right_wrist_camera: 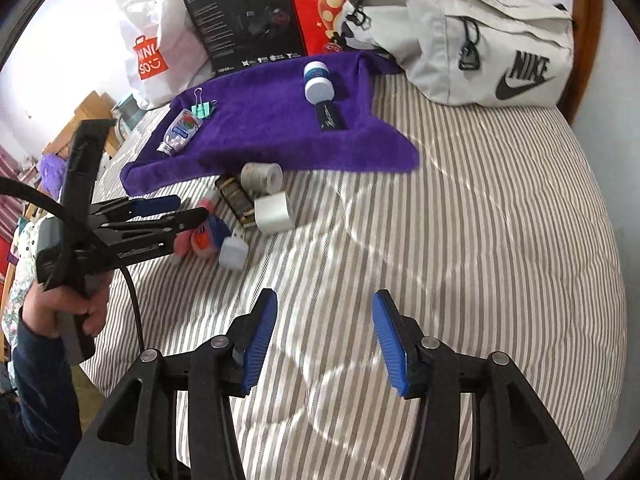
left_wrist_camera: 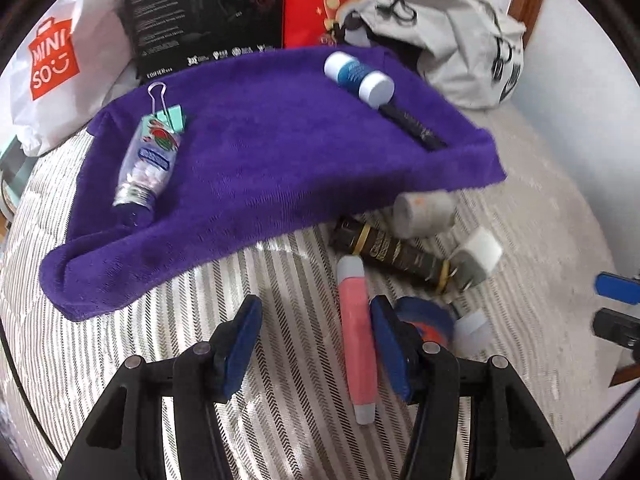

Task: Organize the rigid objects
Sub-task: 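Lay the pill bottle on the towel beside the clip and open the left tool, then grasp the pink tube with the left tool while the right tool grasps the white charger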

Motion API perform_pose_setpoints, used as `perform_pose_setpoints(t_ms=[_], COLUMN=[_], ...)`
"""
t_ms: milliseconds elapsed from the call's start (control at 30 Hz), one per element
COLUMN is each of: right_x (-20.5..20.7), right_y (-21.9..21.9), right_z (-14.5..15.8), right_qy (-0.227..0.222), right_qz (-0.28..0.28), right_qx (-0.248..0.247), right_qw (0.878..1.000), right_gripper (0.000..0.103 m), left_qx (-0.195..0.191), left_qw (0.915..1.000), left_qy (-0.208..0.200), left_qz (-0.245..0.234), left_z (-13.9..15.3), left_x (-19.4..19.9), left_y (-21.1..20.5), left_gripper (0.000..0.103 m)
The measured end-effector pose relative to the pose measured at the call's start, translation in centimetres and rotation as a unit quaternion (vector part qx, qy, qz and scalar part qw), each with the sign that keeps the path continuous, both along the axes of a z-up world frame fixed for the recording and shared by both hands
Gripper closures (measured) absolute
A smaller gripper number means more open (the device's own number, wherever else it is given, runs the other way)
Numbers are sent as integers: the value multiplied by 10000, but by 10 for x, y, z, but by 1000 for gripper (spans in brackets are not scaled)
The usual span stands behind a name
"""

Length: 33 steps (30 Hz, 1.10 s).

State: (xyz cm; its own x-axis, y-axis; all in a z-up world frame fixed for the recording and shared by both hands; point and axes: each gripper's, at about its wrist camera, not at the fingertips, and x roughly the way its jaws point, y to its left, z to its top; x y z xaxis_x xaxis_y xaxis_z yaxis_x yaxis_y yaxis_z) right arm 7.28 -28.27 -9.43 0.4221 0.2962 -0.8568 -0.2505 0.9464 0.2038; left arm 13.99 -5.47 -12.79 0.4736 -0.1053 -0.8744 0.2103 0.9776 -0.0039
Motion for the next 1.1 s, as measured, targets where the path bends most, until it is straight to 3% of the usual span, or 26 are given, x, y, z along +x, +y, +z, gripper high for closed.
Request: perform_pose_setpoints(t_ms=[100, 233, 300, 400, 433, 667, 933, 1100], right_x=[-5, -5, -2, 0, 2, 33, 63, 73], right_y=[-4, -4, -1, 4, 5, 29, 69, 79], right_z=[-4, -11, -14, -13, -12, -11, -27, -41], right_qy=[41, 92, 137, 84, 49, -240, -194, -73], right_qz=[-92, -108, -84, 4, 5, 93, 525, 588], right_qx=[30, 113, 130, 144, 164, 221, 109, 1], right_qw=[9999, 9998, 9998, 9999, 9999, 9994, 9984, 9982], right_gripper=[53, 53, 53, 53, 53, 53, 53, 53], left_qx=[444, 360, 338, 309, 314, 301, 76, 150], left_qw=[9989, 9991, 9990, 9988, 9985, 9986, 9994, 9993], left_qy=[-86, -134, -169, -212, -253, -257, -221, -207], left_qz=[-125, -156, -230, -329, -367, -342, -245, -261], left_z=[0, 0, 1, 2, 2, 3, 4, 4], left_x=[-10, -17, -18, -17, -18, -23, -31, -30], left_y=[-4, -2, -4, -12, -15, -13, 6, 3], left_gripper=[48, 50, 59, 79, 91, 91, 91, 91])
